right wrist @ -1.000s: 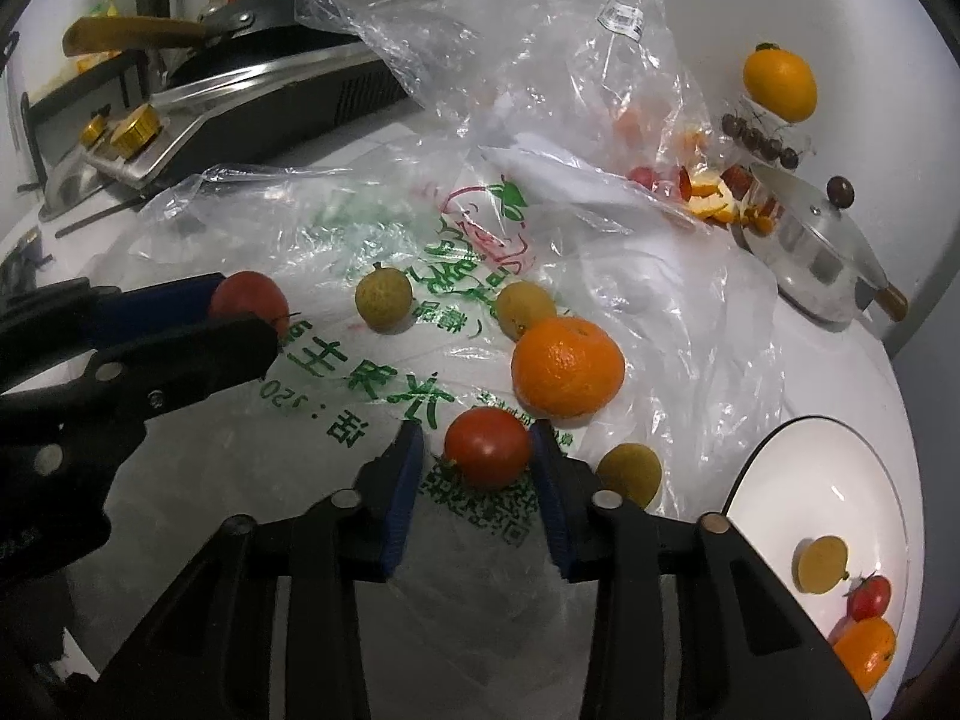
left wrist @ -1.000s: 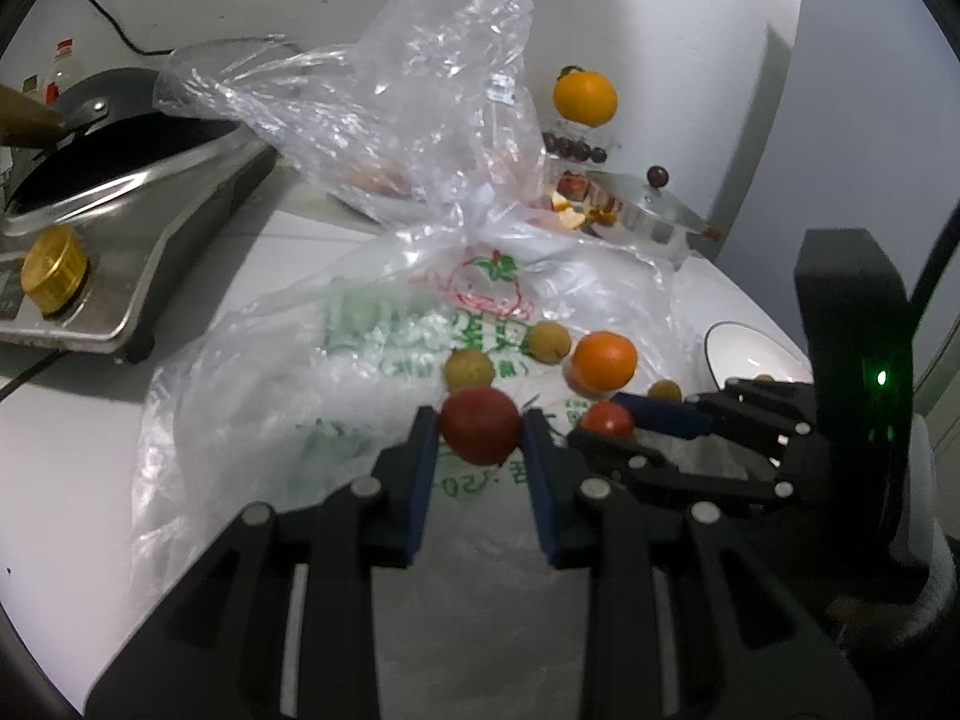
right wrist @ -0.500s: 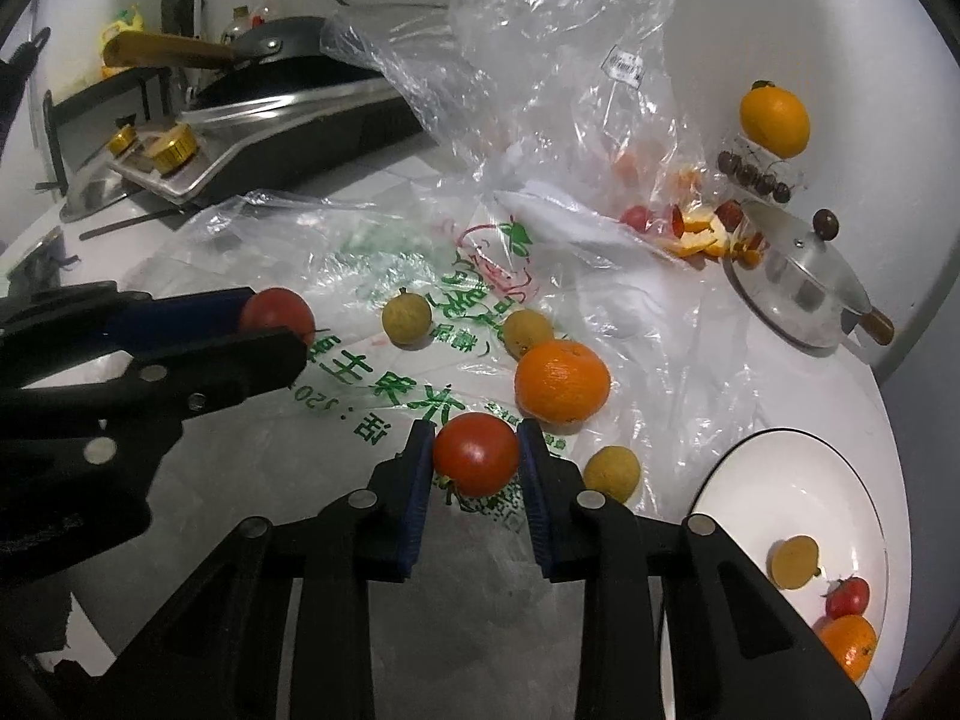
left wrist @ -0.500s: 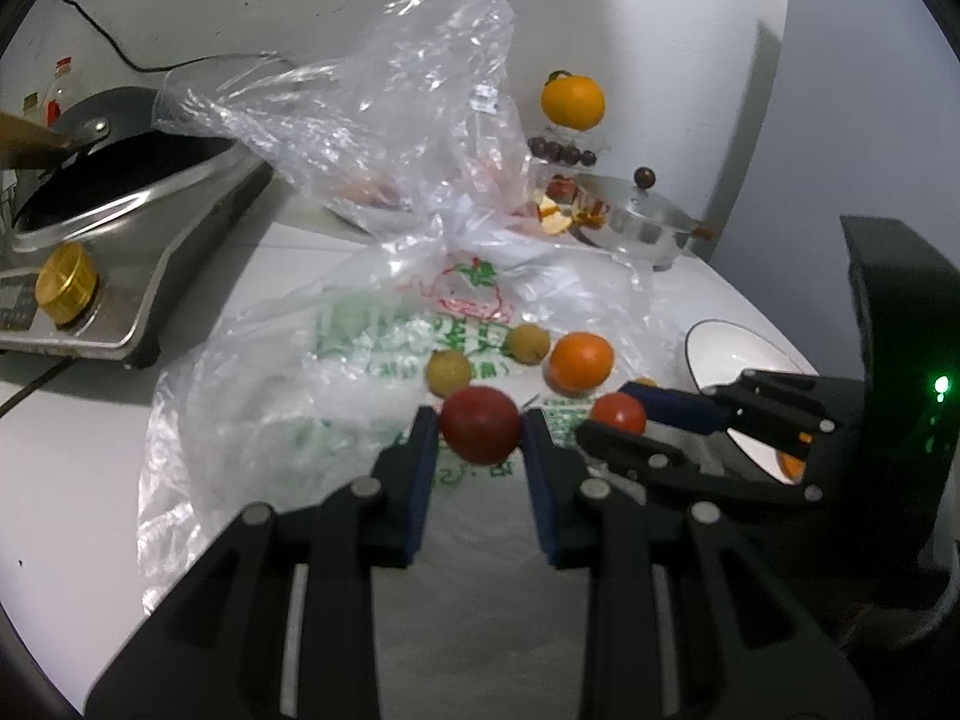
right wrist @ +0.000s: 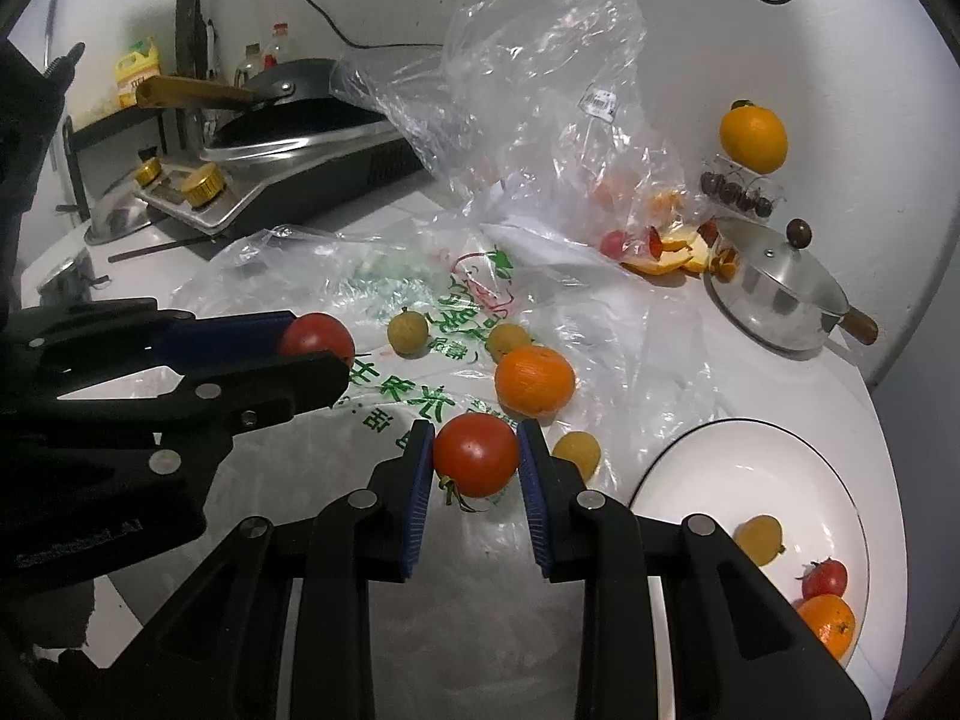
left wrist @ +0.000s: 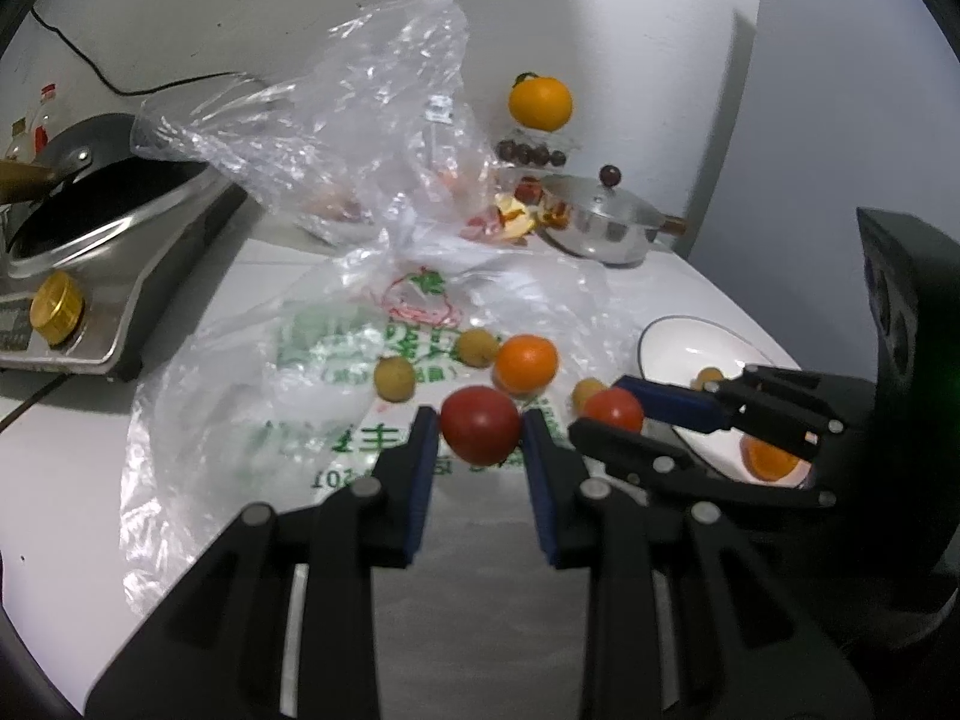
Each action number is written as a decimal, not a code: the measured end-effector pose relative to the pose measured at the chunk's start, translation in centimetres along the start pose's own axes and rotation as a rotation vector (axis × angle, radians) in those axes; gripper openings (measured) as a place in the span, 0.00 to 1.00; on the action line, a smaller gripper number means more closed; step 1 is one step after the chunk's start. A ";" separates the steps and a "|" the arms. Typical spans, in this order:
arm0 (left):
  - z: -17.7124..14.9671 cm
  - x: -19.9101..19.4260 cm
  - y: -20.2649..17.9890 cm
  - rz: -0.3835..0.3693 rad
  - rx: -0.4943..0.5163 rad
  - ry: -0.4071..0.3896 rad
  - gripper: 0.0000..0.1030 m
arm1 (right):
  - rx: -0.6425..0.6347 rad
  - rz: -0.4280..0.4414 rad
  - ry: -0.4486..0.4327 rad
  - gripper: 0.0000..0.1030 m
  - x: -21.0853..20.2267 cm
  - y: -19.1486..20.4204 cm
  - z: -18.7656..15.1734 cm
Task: Organize fruits
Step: 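Carry both held red tomatoes over the white plate, then lower both tomatoes onto the plate and open both grippers, then move the left gripper to a small yellow fruit on the bag and grasp it, then move the right gripper to an orange on the bag while the left holds the yellow fruit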
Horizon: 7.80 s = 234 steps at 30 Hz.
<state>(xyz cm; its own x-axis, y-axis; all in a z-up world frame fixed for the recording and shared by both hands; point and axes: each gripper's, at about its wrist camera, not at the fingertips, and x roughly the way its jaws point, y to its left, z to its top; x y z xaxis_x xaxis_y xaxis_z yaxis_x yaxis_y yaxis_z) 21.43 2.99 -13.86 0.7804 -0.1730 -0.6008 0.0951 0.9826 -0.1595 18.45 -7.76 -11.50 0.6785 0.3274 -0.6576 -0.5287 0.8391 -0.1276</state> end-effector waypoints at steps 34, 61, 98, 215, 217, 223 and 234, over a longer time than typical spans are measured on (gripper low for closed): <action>0.5 0.4 -8.9 -0.024 0.096 0.012 0.28 | 0.128 -0.058 -0.124 0.29 -6.8 -8.2 -4.9; -0.2 5.0 -13.9 -0.041 0.165 0.094 0.28 | 0.203 -0.061 -0.121 0.29 -6.8 -13.3 -7.9; -0.3 6.6 -13.9 -0.074 0.141 0.121 0.30 | 0.199 -0.025 -0.090 0.29 -3.9 -13.7 -7.3; 1.5 4.1 -3.3 0.061 0.004 0.057 0.23 | 0.149 -0.014 -0.115 0.41 -4.4 -9.0 -2.6; 1.5 3.5 -3.1 0.081 0.027 0.038 0.23 | 0.139 -0.015 -0.114 0.41 -4.4 -8.4 -2.3; 1.5 2.3 -1.3 0.072 0.018 0.006 0.23 | 0.104 -0.022 -0.096 0.41 -3.6 -6.5 -1.4; 1.3 1.6 0.9 0.099 0.025 -0.021 0.23 | 0.058 -0.032 -0.069 0.41 -1.8 -4.4 0.3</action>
<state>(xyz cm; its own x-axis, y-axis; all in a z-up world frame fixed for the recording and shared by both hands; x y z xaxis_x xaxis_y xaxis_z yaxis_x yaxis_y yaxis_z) 23.55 3.67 -13.93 0.7995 -0.0742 -0.5961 0.0323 0.9962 -0.0808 19.72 -11.87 -9.55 0.7291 0.3278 -0.6008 -0.4774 0.8726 -0.1032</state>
